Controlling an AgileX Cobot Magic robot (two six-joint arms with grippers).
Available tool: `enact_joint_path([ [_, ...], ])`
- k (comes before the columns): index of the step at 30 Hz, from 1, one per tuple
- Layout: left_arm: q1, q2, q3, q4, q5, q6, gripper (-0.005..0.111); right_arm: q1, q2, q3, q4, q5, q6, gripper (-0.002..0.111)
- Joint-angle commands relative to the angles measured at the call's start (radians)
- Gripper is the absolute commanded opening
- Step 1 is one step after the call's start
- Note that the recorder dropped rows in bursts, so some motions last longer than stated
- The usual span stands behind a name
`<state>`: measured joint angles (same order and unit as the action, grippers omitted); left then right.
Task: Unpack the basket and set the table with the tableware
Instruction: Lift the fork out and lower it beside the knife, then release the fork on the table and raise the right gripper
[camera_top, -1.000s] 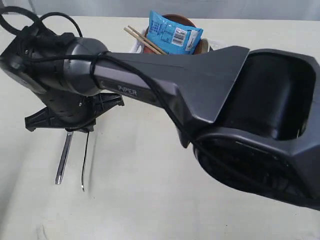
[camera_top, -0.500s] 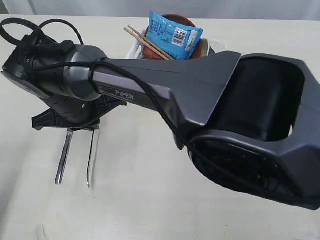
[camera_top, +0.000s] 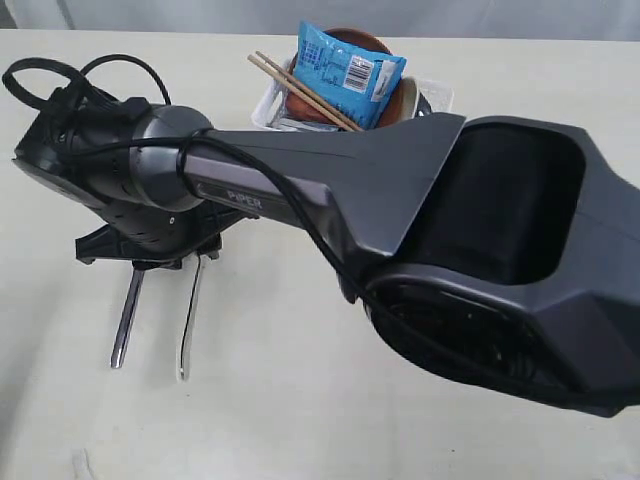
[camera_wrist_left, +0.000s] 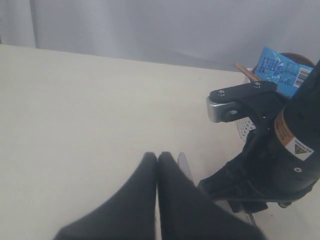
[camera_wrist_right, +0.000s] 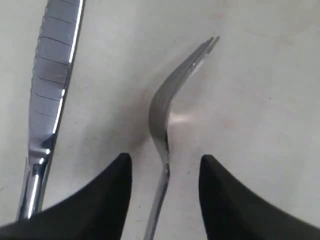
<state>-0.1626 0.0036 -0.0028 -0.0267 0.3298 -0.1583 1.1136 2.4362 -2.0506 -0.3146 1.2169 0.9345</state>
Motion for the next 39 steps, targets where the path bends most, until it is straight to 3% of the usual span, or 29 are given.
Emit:
enact_joint_path([
  [1,0.001,-0.004,0.003,-0.004,-0.009,0.001,0.0,-0.006,-0.039,-0.008,-0.021,0.004,-0.024,0.042],
  [5,0.001,-0.004,0.003,-0.004,-0.009,0.001,0.0,-0.006,-0.086,-0.006,-0.081,0.004,-0.13,0.037],
  [9,0.001,-0.004,0.003,-0.004,-0.009,0.001,0.0,-0.039,-0.088,-0.006,-0.099,0.004,-0.182,-0.001],
  [19,0.001,-0.004,0.003,-0.004,-0.009,0.001,0.0,-0.142,-0.075,-0.006,0.008,0.004,-0.242,0.0],
  [32,0.001,-0.004,0.003,-0.004,-0.009,0.001,0.0,-0.146,-0.001,-0.006,0.095,0.004,-0.275,0.0],
  [39,0.001,-0.004,0.003,-0.004,-0.009,0.001,0.0,-0.146,-0.001,-0.006,0.2,-0.111,-0.316,0.0],
])
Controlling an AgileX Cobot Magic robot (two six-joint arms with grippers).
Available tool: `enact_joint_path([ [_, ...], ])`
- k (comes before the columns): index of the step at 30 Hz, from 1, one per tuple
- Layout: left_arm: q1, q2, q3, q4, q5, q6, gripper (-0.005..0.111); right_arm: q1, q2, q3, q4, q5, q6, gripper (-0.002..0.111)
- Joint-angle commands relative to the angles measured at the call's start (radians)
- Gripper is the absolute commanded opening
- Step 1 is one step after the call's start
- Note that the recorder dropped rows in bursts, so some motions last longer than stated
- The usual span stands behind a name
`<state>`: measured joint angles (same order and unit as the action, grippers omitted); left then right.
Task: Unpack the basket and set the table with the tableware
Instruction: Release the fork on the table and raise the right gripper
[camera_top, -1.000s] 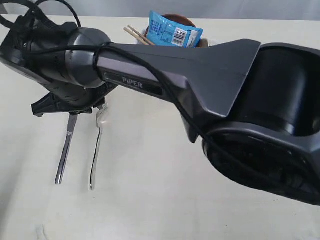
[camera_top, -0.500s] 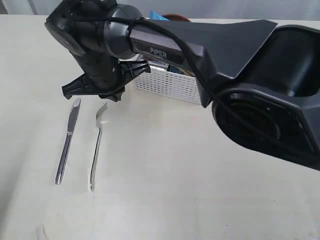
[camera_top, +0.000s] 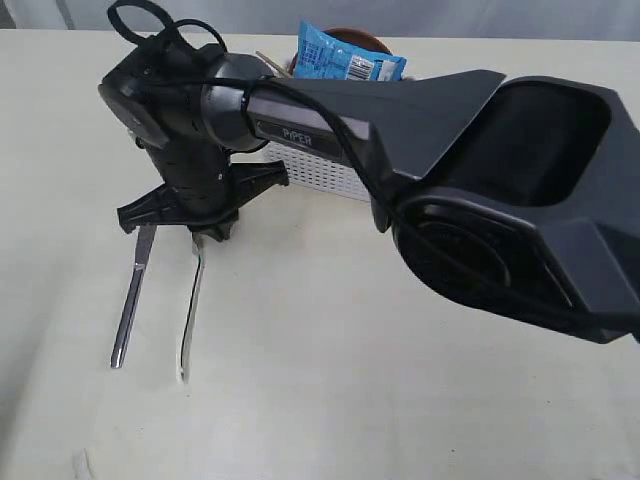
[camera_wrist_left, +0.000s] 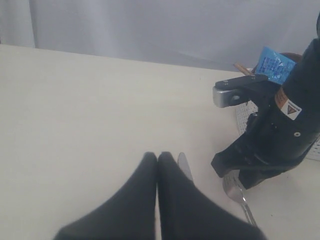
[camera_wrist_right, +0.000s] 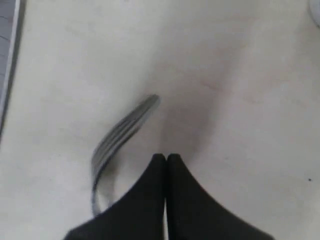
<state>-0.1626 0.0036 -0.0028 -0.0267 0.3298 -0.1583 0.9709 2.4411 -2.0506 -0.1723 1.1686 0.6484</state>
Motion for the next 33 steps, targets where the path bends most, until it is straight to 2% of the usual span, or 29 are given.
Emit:
enact_joint_path([
  [1,0.001,-0.004,0.003,-0.004,-0.009,0.001,0.0,-0.004,-0.006,-0.006,0.061,-0.073,-0.03,0.0],
  [19,0.001,-0.004,0.003,-0.004,-0.009,0.001,0.0,-0.002,-0.054,-0.008,0.096,-0.109,-0.052,0.0],
  [26,0.001,-0.004,0.003,-0.004,-0.009,0.001,0.0,-0.002,-0.114,-0.008,0.106,0.052,-0.158,0.0],
  [33,0.001,-0.004,0.003,-0.004,-0.009,0.001,0.0,0.069,-0.17,-0.006,0.119,0.052,-0.165,0.0],
])
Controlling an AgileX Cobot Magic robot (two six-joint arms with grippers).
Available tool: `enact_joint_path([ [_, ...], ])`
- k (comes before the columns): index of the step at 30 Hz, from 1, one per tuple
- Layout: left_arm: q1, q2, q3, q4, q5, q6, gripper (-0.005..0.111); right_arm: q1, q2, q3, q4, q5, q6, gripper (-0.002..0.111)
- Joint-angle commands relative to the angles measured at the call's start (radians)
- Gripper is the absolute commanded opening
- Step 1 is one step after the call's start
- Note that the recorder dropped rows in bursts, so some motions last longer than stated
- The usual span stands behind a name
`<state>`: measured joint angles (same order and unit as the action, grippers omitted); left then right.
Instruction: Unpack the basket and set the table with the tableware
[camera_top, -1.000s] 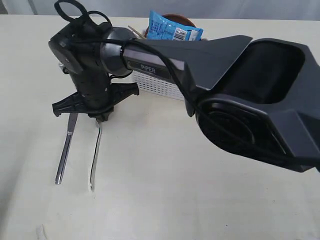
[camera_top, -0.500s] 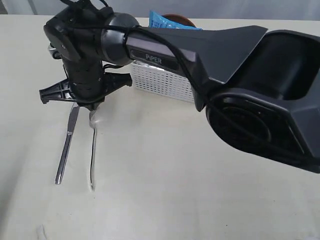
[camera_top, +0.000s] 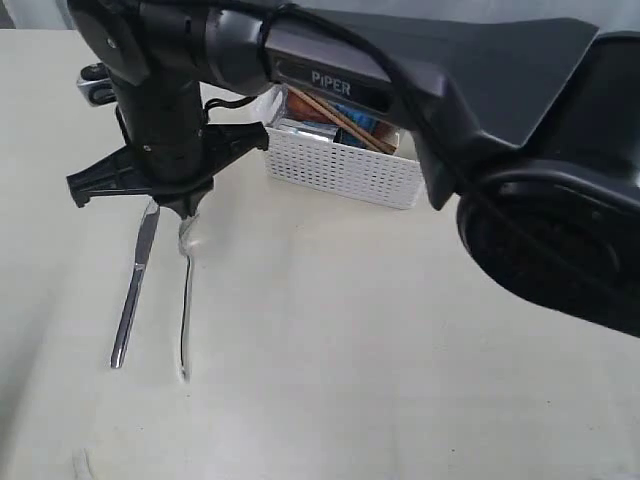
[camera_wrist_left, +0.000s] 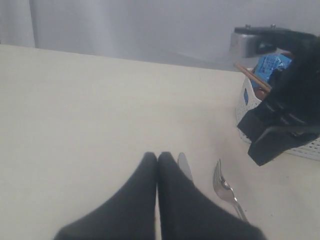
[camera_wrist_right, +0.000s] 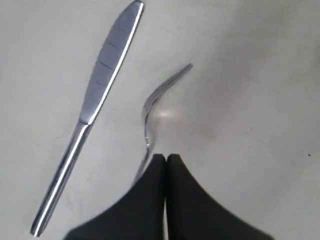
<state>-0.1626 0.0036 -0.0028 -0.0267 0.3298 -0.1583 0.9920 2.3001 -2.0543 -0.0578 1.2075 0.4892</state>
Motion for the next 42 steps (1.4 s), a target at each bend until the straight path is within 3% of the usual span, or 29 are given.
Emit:
enact_joint_path([
  [1,0.001,-0.004,0.003,-0.004,-0.009,0.001,0.0,0.064,-0.031,-0.002,0.005,0.014,0.001,0.0],
  [11,0.001,-0.004,0.003,-0.004,-0.009,0.001,0.0,0.132,-0.058,-0.002,-0.057,0.014,0.049,0.0],
  [19,0.001,-0.004,0.003,-0.004,-0.009,0.001,0.0,0.056,-0.158,-0.002,-0.174,0.014,-0.011,0.0],
  [24,0.001,-0.004,0.003,-0.004,-0.009,0.001,0.0,0.024,-0.183,-0.002,-0.189,0.014,-0.176,0.0],
  [32,0.001,-0.004,0.003,-0.004,-0.009,0.001,0.0,0.036,-0.252,0.01,-0.168,-0.218,-0.327,0.0],
  [37,0.001,-0.004,0.003,-0.004,-0.009,0.001,0.0,0.037,-0.365,0.142,-0.127,-0.288,-0.461,0.0],
  [42,0.001,-0.004,0.003,-0.004,-0.009,0.001,0.0,-0.028,-0.532,0.431,-0.094,-0.432,-0.464,0.0],
])
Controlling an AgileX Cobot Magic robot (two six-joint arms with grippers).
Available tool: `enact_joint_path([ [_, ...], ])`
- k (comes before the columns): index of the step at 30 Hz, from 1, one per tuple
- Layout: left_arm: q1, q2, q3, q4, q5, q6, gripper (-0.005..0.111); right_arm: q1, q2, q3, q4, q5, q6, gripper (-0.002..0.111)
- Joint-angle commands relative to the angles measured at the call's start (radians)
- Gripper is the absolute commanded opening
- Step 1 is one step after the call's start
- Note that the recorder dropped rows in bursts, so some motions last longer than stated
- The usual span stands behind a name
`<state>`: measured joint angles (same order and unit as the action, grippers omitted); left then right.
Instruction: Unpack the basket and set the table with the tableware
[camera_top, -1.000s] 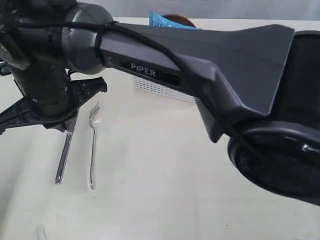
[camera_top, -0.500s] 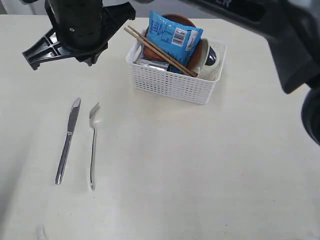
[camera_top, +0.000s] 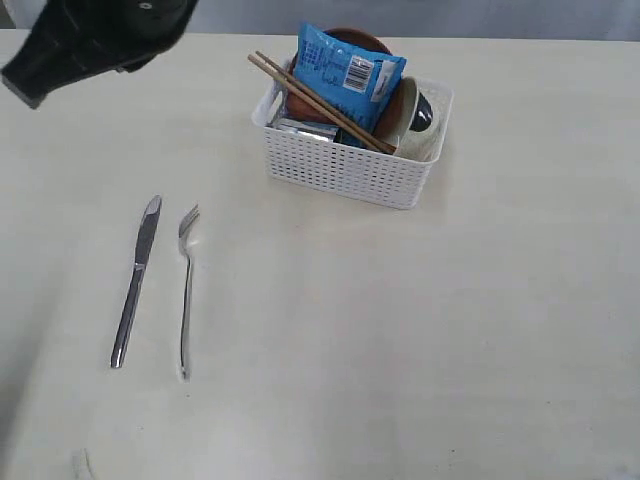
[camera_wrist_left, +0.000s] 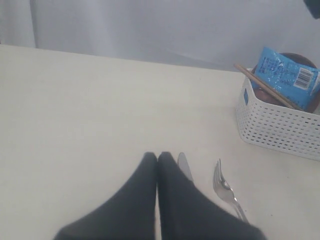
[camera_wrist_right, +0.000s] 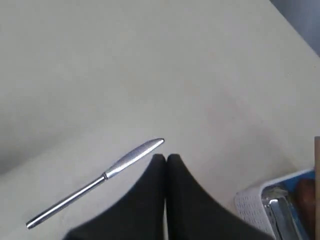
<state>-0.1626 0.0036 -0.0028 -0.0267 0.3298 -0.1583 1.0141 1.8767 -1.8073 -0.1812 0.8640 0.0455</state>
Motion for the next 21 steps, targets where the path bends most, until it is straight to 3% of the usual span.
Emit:
enact_joint_path([
  [1,0.001,-0.004,0.003,-0.004,-0.009,0.001,0.0,-0.063,-0.146,0.255,0.03,-0.122,-0.02,0.0],
  [4,0.001,-0.004,0.003,-0.004,-0.009,0.001,0.0,-0.097,-0.239,0.436,0.086,-0.207,0.038,0.0],
  [7,0.001,-0.004,0.003,-0.004,-0.009,0.001,0.0,-0.087,-0.253,0.564,0.181,-0.183,0.047,0.0],
  [13,0.001,-0.004,0.003,-0.004,-0.009,0.001,0.0,0.038,-0.101,0.573,0.181,-0.053,0.256,0.0],
  [17,0.001,-0.004,0.003,-0.005,-0.009,0.001,0.0,0.089,-0.016,0.575,0.208,-0.081,0.332,0.0],
  [21,0.001,-0.004,0.003,-0.005,-0.009,0.001,0.0,0.174,-0.008,0.575,0.258,-0.195,0.358,0.027],
])
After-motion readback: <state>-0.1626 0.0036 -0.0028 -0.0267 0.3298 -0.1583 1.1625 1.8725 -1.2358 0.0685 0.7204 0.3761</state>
